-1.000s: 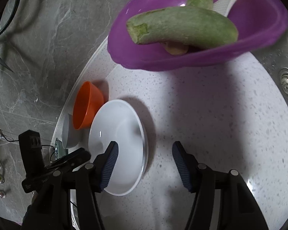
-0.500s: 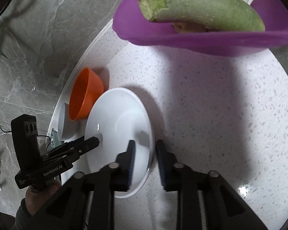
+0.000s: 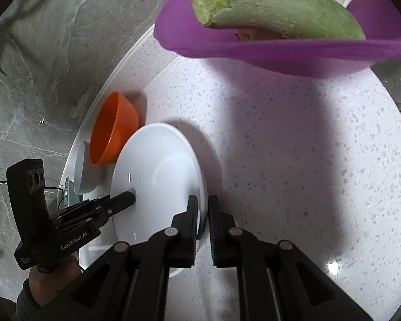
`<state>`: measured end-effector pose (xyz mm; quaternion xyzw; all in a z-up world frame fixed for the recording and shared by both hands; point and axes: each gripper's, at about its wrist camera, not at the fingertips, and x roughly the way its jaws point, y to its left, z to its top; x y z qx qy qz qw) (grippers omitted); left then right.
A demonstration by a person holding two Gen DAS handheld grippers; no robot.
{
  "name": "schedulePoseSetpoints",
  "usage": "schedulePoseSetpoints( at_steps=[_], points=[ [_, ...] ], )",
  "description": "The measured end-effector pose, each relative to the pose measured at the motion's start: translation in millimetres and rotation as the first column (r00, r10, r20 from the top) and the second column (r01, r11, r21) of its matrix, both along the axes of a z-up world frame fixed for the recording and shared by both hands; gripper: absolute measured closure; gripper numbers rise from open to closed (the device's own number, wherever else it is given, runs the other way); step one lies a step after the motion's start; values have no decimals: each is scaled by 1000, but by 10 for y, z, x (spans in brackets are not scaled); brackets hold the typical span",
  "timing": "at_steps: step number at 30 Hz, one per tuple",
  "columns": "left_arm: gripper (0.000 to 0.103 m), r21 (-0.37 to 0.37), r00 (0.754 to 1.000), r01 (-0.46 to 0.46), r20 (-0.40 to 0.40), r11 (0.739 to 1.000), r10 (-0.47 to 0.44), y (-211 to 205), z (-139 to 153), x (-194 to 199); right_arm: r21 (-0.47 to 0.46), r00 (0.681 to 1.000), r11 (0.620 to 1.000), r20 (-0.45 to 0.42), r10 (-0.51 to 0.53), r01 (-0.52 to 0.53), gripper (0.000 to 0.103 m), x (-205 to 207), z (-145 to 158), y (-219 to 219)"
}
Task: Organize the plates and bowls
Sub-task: 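Close the right gripper on the small white plate rim while the left gripper grips it too, then carry the small white plate with both grippers and lower it onto the plate stack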
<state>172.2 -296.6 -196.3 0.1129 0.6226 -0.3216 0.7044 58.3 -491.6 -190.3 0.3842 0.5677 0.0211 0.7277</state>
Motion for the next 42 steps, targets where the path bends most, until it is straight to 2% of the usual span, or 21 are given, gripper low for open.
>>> schedulePoseSetpoints(
  at_steps=[8,18,30,38,42],
  points=[
    [89,-18,1000,-23,-18,1000,23,157,89,-136,-1,1000,1000,7,13,-13,93,-63,130,101],
    [89,-31,999,-51,-4,998,51,616,357,-461,-5,997,998,27,70,-70,93,-225,382,456],
    [89,-72,991,-135,-3,988,135,1483,790,-859,19,985,985,45,169,-170,93,-375,671,1144],
    [89,-73,979,-202,3,977,203,2257,1059,-1225,26,962,964,72,264,-266,93,-411,948,1671],
    [89,-70,966,-255,12,964,257,2705,1157,-1427,32,938,940,85,335,-339,93,-452,1046,2011]
  ],
)
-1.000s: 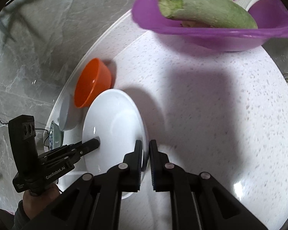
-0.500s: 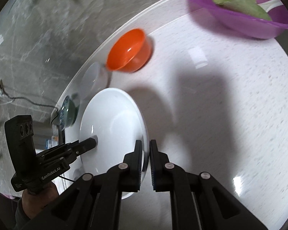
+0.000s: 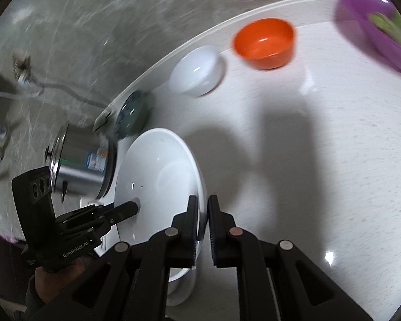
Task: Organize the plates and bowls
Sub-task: 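Carry the small white plate with both grippers and lower it onto the plate stack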
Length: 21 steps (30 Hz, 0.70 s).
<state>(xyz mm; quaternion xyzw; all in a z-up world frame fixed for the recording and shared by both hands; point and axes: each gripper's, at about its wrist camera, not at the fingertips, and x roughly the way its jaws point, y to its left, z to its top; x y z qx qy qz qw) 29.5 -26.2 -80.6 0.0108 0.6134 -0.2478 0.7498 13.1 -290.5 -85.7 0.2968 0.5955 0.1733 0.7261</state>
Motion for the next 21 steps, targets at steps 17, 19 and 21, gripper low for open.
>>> schedulePoseSetpoints(
  at_steps=[17,19,21],
  points=[
    [89,12,980,-187,-65,982,187,1399,-277,-804,-3,973,974,-43,225,-226,93,-346,-142,1205],
    [89,11,978,-193,-77,981,193,1430,-373,-831,-12,971,972,-56,232,-233,93,-379,-220,1234],
    [89,17,978,-195,-79,981,195,1450,-451,-848,-26,967,968,-71,246,-249,93,-409,-319,1265]
  ],
)
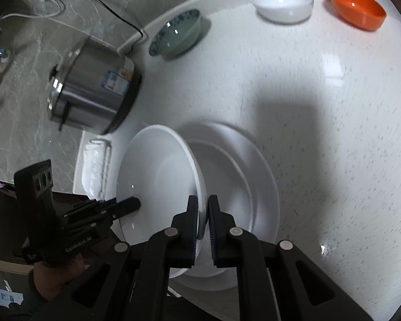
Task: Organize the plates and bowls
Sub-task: 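Carry the small white plate with both grippers and lower it onto the plate stack, then open both grippers and move them to the blue-and-white patterned bowl rim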
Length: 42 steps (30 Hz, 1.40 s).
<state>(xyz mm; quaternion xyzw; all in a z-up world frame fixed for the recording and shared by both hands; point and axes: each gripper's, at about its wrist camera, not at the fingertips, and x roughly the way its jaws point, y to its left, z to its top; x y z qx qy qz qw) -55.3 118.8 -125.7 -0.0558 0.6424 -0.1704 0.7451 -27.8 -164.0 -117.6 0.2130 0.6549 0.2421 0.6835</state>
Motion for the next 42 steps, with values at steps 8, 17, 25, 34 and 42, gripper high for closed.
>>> schedulePoseSetpoints(
  at_steps=[8,17,25,34,42],
  points=[
    [89,46,1000,30,6,999,-30,-22,-215,-88,-30,1000,1000,-15,-7,7,93,-79,-207,32],
    [87,109,995,72,56,991,-78,-223,-235,-47,-60,1000,998,-7,5,-5,93,-94,-290,31],
    [73,157,987,108,103,982,-125,-421,-246,-65,-146,996,986,31,88,-83,93,-108,-241,121],
    [28,91,982,125,129,988,-136,-509,-141,-99,-267,968,944,100,229,-195,89,-157,-155,343],
    [8,-8,984,60,171,998,-58,-271,120,-23,-211,971,960,116,210,-182,53,-135,-84,316]
  ],
)
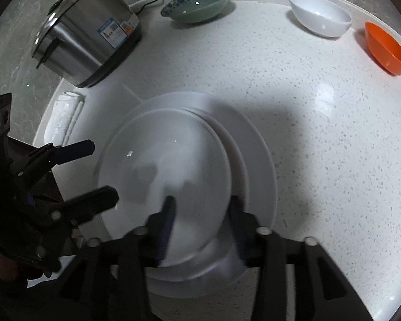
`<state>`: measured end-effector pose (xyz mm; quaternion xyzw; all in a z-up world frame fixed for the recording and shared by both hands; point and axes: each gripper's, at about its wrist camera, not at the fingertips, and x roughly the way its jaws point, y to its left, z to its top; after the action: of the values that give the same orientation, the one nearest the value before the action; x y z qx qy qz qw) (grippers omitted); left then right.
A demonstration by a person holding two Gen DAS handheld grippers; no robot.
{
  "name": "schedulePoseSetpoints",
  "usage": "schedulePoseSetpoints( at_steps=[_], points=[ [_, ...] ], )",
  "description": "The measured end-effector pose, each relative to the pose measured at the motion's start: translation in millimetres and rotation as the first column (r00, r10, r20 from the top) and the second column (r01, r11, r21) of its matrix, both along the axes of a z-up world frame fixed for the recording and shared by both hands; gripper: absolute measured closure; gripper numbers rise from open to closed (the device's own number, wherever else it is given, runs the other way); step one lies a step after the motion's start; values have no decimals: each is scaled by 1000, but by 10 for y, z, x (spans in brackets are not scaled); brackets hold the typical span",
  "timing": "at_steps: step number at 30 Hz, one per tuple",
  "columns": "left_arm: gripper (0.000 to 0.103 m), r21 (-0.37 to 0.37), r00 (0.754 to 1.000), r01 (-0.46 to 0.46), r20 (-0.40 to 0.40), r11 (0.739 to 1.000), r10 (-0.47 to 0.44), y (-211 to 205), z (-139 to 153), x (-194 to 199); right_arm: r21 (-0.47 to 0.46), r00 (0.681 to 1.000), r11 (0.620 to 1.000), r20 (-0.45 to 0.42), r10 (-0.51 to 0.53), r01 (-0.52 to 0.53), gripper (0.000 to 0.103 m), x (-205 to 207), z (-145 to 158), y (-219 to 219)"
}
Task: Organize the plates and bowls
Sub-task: 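Open both grippers and move them to the blue-and-white patterned bowl rim, then close the left gripper on the patterned bowl rim while the right gripper grips it too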
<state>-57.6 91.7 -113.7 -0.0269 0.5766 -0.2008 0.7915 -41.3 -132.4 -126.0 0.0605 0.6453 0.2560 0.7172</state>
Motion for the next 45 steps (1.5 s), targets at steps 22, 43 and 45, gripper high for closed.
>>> schedulePoseSetpoints(
  at_steps=[22,43,45],
  points=[
    [8,118,952,-281,158,952,262,309,110,2576,165,970,972,150,-194,169,37,2137,647,-149],
    [41,140,941,-338,56,931,334,385,-559,3374,40,968,968,-51,-244,247,56,3147,-411,398],
    [59,143,944,-329,37,933,327,368,-625,3402,35,970,970,-59,-237,239,65,3172,-473,419]
  ],
)
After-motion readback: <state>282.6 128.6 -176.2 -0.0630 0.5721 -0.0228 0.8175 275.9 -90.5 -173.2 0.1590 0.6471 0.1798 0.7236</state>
